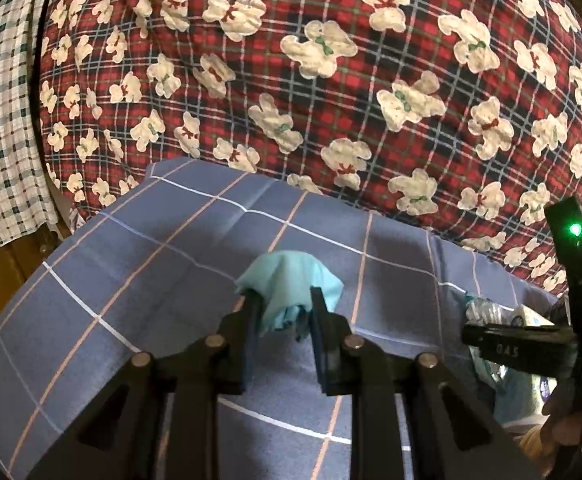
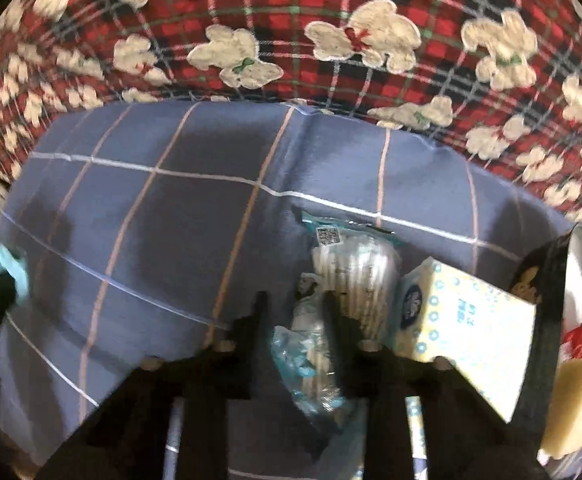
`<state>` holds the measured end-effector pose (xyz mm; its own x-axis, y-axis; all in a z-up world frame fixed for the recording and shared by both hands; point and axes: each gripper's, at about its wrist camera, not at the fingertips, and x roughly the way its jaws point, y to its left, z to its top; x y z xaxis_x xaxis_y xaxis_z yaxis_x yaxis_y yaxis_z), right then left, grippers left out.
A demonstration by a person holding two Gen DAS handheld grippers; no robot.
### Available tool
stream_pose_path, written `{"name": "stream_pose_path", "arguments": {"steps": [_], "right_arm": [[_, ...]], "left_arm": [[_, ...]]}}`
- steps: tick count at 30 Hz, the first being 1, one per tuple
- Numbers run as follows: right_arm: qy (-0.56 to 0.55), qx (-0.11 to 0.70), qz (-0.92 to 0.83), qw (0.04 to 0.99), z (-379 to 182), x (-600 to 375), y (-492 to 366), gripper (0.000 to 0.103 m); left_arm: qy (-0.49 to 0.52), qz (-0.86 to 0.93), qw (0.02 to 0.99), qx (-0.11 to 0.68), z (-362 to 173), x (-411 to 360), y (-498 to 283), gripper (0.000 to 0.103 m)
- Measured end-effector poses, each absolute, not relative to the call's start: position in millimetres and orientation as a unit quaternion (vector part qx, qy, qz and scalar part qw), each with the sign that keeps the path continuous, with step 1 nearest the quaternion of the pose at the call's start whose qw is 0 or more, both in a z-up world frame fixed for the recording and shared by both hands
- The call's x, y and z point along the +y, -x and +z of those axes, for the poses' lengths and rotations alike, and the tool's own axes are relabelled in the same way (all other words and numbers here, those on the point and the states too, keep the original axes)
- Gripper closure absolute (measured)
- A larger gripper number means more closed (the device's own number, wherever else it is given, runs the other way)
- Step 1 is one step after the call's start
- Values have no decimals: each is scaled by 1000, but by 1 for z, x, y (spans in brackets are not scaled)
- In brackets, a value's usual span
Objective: Organize soft objects
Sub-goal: 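Hold the light-blue cloth with the left gripper while the right gripper grasps the cotton swab bag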
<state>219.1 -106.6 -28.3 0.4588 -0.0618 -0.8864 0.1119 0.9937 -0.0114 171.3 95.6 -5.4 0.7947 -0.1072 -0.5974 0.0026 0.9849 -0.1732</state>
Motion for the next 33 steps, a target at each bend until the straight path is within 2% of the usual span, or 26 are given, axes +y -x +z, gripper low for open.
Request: {"name": "stream_pose_path", "arguments": {"steps": [2,5,6,10,12,19,20,21,22,23,30,33], "right_arm": [[-38,508,-46,860,-25,-111,-213,89],[-73,457,-11,886,-10,-116,-195,92],[-80,438,0,896,-4,-114,-188,101],[-114,362,56,924,17,-116,-154,101],[-122,349,65,927,21,-114,-148,101],[-182,403,16,897,5,-129,-170,99],[-185,422,8,887,-1,-131,-179,90],[-185,437,4,880,-5,-128,-185,68],[-179,452,0,874,-10,-124,-192,54],[-177,460,-2,870,-14,-120,-196,34],[-177,492,-54,851,-28,-111,-219,31],[-119,523,-77,840,-36,-97,-235,30]], "left_arm": [[79,-27,943,321,-7,95,-172,81],[76,-27,943,322,-7,95,-172,81],[76,-29,944,319,-6,94,-172,81],[66,-36,951,301,-1,90,-167,81],[59,-37,953,295,-1,86,-165,81],[52,-23,951,304,-9,86,-169,81],[53,-21,951,304,-9,87,-170,81],[54,-21,951,303,-9,87,-169,81],[54,-22,951,302,-8,88,-169,81],[54,-22,952,302,-8,87,-169,81],[59,-21,951,303,-5,90,-169,81],[63,-19,949,307,-6,92,-170,81]]}}
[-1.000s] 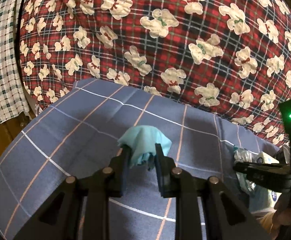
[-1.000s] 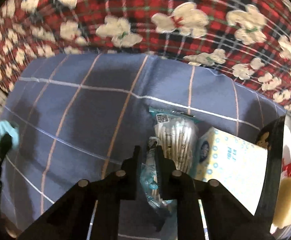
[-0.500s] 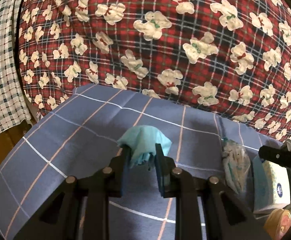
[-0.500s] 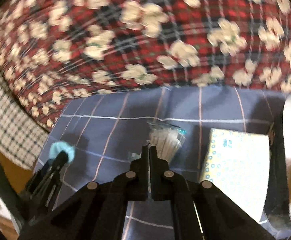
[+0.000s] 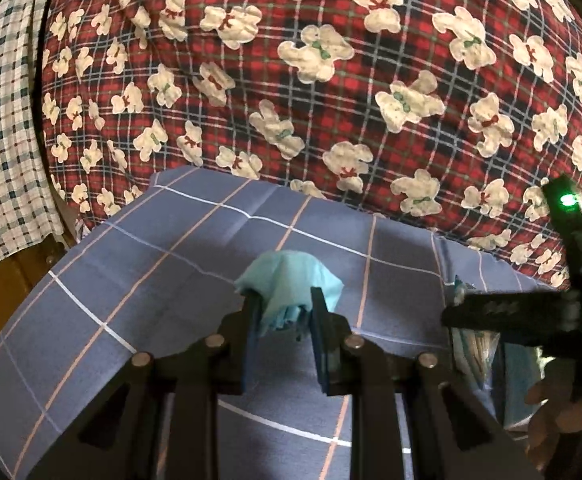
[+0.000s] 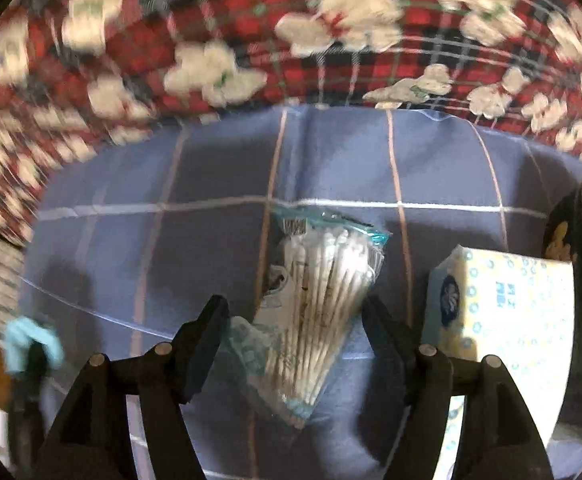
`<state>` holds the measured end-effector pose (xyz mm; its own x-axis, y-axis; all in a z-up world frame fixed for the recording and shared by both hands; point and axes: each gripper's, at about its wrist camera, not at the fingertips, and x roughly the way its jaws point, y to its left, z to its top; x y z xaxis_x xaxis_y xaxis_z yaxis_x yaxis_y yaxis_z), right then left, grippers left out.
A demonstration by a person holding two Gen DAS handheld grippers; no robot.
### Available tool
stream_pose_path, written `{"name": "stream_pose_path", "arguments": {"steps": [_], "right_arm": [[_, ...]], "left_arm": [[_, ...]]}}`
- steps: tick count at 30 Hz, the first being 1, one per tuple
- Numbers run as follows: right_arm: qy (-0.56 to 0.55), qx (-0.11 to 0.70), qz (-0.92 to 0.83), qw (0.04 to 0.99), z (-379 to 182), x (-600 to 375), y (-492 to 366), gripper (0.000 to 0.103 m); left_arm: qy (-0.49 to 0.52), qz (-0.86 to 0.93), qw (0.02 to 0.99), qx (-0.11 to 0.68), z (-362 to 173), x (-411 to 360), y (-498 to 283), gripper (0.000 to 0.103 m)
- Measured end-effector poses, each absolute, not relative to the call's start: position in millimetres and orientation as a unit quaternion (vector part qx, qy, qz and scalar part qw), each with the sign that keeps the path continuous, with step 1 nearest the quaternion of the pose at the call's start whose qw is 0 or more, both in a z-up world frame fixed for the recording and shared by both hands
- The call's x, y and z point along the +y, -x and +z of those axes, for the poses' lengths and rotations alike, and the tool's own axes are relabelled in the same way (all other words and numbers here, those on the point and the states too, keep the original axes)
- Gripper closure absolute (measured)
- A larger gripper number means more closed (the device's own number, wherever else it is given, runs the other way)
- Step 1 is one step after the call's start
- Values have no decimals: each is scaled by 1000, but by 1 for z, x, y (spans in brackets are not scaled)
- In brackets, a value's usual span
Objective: Organize soft objects
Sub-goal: 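Hold the light-blue cloth with the left gripper while the right gripper grasps the cotton swab bag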
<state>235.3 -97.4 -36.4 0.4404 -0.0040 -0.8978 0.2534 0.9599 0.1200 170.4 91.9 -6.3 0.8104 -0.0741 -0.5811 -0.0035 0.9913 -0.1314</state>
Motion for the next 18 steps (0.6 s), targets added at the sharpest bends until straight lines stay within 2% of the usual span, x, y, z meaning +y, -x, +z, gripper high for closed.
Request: {"name": "stream_pose_path", "arguments": {"steps": [2,3,5,8,14,18], "right_arm": [[-82,523,-75,845,-39,-87,-238,32],[-72,521,-73,848,-40,-84,-238,42],[-69,511,-60,855,-39,-83,-233,57],[-94,497,-46,862,-35,-94,-225,68],[-126,400,16,908,-4,-106,-184,69],[-121,331,51,934,13,-98,-140,69]], "left_arm": [[63,-18,949,308,-7,92,-171,81],[61,-19,949,308,-7,91,-171,81],[61,-22,949,310,-7,92,-171,81],[77,-42,945,315,-7,96,-174,81],[140,-84,931,327,-8,121,-182,81],[144,-87,935,312,-3,127,-179,81]]}}
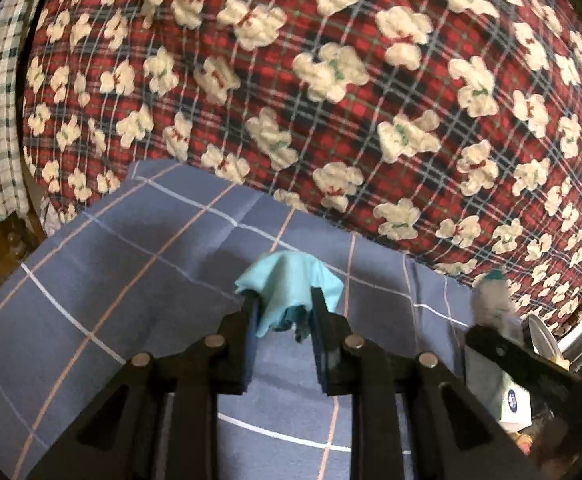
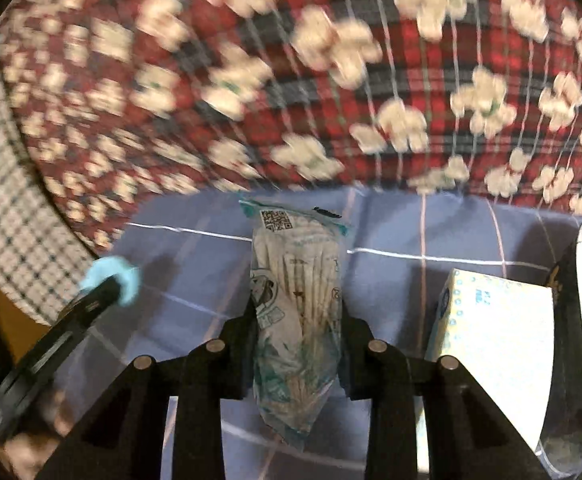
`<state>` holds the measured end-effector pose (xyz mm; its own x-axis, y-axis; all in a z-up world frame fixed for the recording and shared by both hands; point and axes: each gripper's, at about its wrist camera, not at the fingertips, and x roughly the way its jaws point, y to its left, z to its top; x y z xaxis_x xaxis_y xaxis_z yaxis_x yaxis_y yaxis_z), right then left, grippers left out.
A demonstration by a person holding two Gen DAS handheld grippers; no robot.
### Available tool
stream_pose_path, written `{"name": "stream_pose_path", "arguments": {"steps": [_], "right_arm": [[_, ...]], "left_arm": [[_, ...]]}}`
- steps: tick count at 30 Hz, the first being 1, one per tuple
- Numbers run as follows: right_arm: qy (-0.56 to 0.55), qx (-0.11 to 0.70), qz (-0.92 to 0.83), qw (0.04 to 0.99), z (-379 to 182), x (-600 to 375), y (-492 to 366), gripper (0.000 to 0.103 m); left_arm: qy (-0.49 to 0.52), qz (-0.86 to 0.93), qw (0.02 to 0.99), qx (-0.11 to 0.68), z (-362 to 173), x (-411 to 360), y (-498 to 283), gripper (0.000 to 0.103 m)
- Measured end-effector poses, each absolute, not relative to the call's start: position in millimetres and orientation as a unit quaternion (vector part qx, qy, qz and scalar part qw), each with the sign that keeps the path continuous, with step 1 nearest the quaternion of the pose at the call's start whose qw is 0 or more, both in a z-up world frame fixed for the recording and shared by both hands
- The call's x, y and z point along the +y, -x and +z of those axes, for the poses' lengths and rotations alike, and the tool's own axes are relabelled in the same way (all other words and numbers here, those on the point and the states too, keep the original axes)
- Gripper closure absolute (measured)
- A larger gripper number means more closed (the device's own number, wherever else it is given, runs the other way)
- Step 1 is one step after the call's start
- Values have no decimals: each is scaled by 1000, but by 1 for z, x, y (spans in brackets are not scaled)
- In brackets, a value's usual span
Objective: Organize soft objects
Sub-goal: 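Hold the light-blue cloth with the left gripper while the right gripper grasps the cotton swab bag, then carry the light-blue cloth and cotton swab bag over the round tin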
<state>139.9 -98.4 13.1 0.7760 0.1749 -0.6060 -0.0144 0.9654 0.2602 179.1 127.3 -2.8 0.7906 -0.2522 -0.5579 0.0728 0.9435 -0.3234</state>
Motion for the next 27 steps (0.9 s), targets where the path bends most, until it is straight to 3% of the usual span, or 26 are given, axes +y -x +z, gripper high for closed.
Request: {"name": "stream_pose_path", "arguments": {"steps": [14,27], "right_arm": [[-51,149,21,987,-3,-95,-27,68],[-36,117,3,992,-12,-114,8,68]], "left_arm": [[34,-79,976,200,13,68,-125,81],[33,-61,980,184,0,35,-70,81]]}}
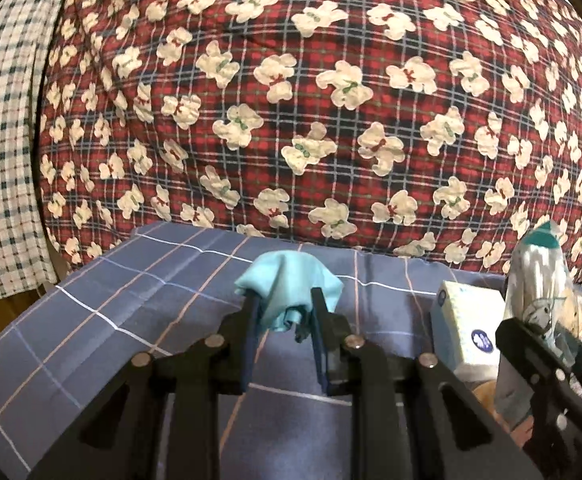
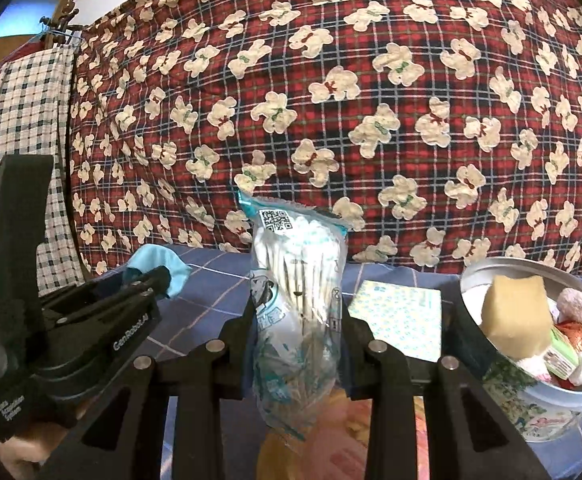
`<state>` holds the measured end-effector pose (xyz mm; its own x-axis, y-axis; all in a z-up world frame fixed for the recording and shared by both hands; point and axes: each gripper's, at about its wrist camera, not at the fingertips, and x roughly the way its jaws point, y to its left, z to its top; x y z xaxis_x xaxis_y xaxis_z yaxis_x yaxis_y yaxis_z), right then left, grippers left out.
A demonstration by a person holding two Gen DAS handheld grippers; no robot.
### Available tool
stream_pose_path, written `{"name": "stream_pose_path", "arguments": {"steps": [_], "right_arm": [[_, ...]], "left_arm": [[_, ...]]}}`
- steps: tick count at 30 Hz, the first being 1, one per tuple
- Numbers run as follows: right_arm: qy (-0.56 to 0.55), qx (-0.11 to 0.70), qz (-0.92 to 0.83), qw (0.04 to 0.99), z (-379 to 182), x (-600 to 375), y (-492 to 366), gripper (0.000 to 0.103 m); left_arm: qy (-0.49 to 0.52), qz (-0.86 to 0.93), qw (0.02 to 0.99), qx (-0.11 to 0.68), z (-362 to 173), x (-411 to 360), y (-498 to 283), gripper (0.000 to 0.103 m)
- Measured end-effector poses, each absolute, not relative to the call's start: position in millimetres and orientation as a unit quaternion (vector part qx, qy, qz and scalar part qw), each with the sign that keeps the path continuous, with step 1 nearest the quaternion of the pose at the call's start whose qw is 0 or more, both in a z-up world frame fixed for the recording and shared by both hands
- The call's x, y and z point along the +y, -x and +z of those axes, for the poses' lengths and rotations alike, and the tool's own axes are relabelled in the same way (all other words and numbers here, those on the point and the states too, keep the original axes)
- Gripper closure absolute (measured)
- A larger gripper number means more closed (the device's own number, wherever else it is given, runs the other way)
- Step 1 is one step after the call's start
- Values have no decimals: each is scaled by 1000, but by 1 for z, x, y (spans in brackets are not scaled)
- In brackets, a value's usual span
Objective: Organize soft objects
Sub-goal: 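Carry the light-blue cloth and cotton swab bag over the round tin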
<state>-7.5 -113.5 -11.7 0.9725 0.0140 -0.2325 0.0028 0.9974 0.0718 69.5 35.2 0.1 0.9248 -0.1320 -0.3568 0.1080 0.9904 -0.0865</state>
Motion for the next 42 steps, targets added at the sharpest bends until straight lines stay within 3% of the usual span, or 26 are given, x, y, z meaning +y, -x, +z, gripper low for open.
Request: {"name": "stream_pose_path", "arguments": {"steps": [42], "right_arm": [[-10,69,-84,994,-17,-234,94,68]], "left_arm": [[14,-98,986,133,10,-68,23,81]]}}
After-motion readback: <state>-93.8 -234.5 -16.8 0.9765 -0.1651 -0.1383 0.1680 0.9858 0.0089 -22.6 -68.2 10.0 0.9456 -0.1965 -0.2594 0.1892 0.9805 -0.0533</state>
